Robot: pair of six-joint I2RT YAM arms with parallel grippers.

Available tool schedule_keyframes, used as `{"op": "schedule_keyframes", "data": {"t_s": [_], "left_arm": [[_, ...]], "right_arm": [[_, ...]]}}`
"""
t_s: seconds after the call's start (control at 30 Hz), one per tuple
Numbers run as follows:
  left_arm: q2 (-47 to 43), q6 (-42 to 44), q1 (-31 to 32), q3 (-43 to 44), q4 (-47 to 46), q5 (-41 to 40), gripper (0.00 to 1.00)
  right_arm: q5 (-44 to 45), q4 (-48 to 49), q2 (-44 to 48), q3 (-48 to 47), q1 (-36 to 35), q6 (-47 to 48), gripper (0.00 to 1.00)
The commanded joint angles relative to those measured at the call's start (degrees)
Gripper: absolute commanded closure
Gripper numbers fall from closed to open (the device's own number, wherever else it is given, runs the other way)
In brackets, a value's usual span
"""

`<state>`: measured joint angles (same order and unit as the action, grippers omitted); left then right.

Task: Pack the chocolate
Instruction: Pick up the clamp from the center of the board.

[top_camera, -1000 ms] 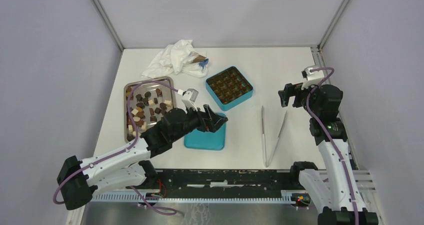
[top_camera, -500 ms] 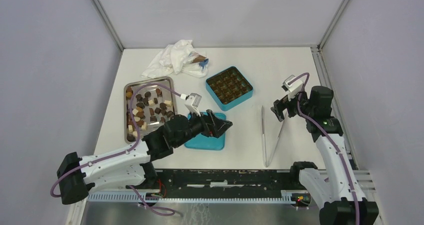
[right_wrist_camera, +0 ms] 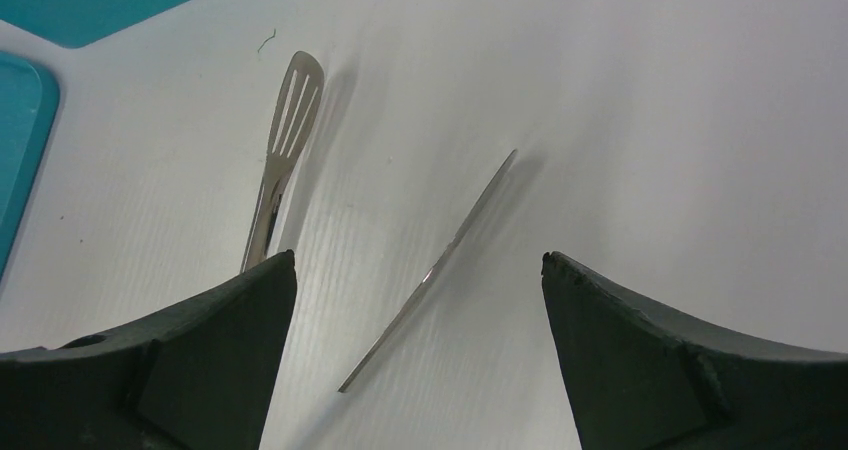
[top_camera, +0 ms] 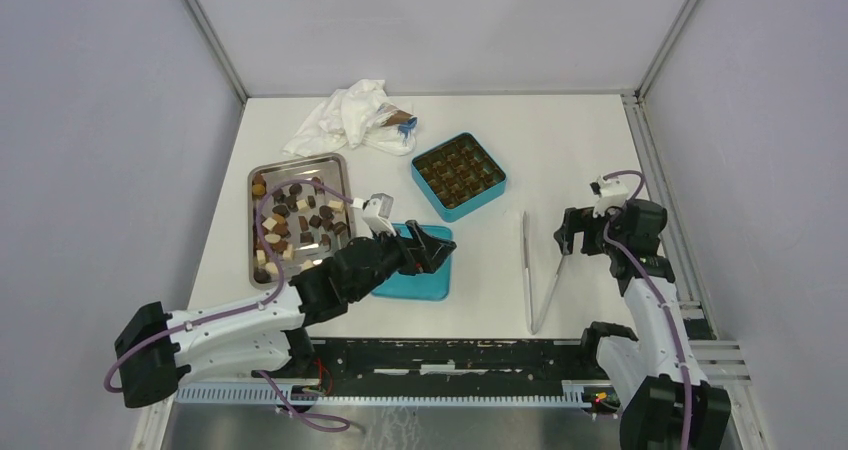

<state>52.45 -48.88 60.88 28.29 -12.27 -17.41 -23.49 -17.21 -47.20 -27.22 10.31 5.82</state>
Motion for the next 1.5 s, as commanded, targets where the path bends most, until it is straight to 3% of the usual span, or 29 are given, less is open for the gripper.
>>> {"op": "schedule_keyframes", "data": {"t_s": [0.0, 0.13, 0.37, 0.7, 1.03, 1.27, 1.47], "left_arm": [[3.45, -6.18, 0.42, 3.58, 3.81, -4.62, 0.05], [5.7, -7.19, 1.12, 4.67, 4.42, -6.25, 0.05], [11.64, -8.43, 2.31, 10.75, 10.78, -9.36, 0.05], [17.03, -9.3, 5.42, 14.01, 11.13, -11.32, 0.05], [20.5, -8.57, 7.32, 15.88, 9.97, -10.58, 0.05], [20.2, -3.87, 7.63, 12.49, 1.63, -5.33, 0.05], [17.48, 0.64, 7.64, 4.55, -14.65, 1.56, 0.02]], "right_arm": [[-1.86, 5.15, -4.11, -0.14, 0.15, -4.54, 0.02], [0.62, 5.78, -8.69, -0.12, 0.1, -5.74, 0.03], [7.75, 7.83, -11.34, 1.09, -2.07, -10.77, 0.15], [13.88, 8.94, -16.32, -0.37, -4.87, -14.64, 0.42], [14.43, 9.32, -19.31, -1.69, -5.21, -16.56, 0.65], [14.29, 10.23, -17.52, -1.77, -5.1, -17.82, 0.83], [9.3, 10.99, -15.31, -1.36, -2.27, -18.56, 0.94]]}}
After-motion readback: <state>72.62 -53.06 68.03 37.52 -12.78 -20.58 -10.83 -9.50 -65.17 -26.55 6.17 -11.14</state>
